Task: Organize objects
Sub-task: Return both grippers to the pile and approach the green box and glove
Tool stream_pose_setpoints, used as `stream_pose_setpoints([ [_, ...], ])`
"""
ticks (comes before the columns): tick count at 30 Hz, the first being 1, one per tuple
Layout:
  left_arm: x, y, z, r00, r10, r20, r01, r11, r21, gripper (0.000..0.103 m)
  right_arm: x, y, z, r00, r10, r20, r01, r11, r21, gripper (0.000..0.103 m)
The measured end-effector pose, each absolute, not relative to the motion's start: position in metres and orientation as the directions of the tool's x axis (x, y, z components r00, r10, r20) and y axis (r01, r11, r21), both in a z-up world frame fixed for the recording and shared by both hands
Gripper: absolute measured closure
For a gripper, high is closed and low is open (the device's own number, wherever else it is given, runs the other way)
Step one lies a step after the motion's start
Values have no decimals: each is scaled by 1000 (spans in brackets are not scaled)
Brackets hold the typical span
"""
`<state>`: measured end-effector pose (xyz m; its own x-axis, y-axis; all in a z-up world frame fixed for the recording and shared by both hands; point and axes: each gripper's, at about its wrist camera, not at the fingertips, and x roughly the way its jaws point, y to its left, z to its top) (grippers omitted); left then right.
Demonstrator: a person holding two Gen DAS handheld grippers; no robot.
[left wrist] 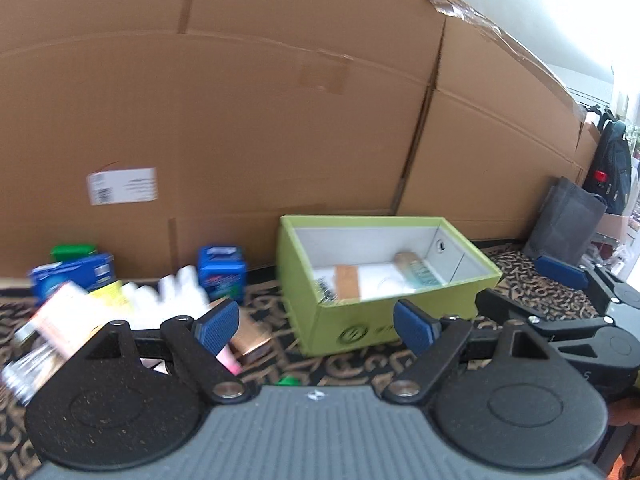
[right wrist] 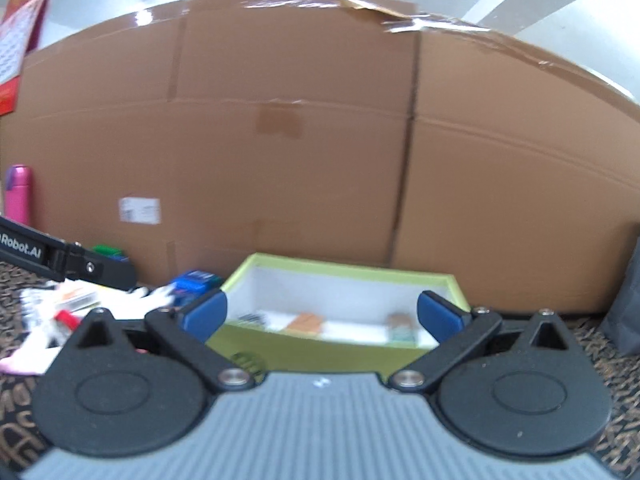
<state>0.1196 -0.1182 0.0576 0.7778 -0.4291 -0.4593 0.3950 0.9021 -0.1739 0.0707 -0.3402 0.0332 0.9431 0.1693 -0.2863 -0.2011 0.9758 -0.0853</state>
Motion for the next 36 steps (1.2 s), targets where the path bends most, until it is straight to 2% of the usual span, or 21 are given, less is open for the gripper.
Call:
stream_pose_setpoints([
  [11,68,-41,4,794,-307,-525,231,951,-208,15,44,-281,-33,851,286,-440,-295,954,50,0],
  [16,72,-15,-19,790,-250,-560,163,966,-201,15,42,-265,-55,811,310,-497,-298,949,105,0],
  [21,97,-9,-43,755,-227,-616,165,974,-157,17,42,-255,-63,797,306,-520,-287,951,118,0],
  [24,105,-12,-52,769,-175,-615,177,983,-58,34,42,-250,-61,803,287,-522,-289,954,80,0],
  [25,105,-14,-52,771,-159,-616,181,983,-26,43,44,-248,-61,804,283,-523,-291,954,69,0],
  [26,106,-15,-52,770,-150,-620,187,982,-5,47,46,-246,-61,804,281,-524,-295,954,59,0],
  [27,105,-15,-52,767,-154,-623,197,980,1,50,49,-245,-60,802,280,-527,-300,953,50,0],
  [29,102,-14,-51,764,-164,-624,215,976,6,63,56,-240,-60,802,275,-531,-306,951,29,0],
  [34,84,-15,-48,740,-212,-638,268,963,-10,82,76,-226,-64,793,273,-545,-332,943,-10,3],
  [36,76,-14,-44,712,-269,-649,297,952,-69,83,84,-221,-66,785,274,-555,-347,937,-28,6],
])
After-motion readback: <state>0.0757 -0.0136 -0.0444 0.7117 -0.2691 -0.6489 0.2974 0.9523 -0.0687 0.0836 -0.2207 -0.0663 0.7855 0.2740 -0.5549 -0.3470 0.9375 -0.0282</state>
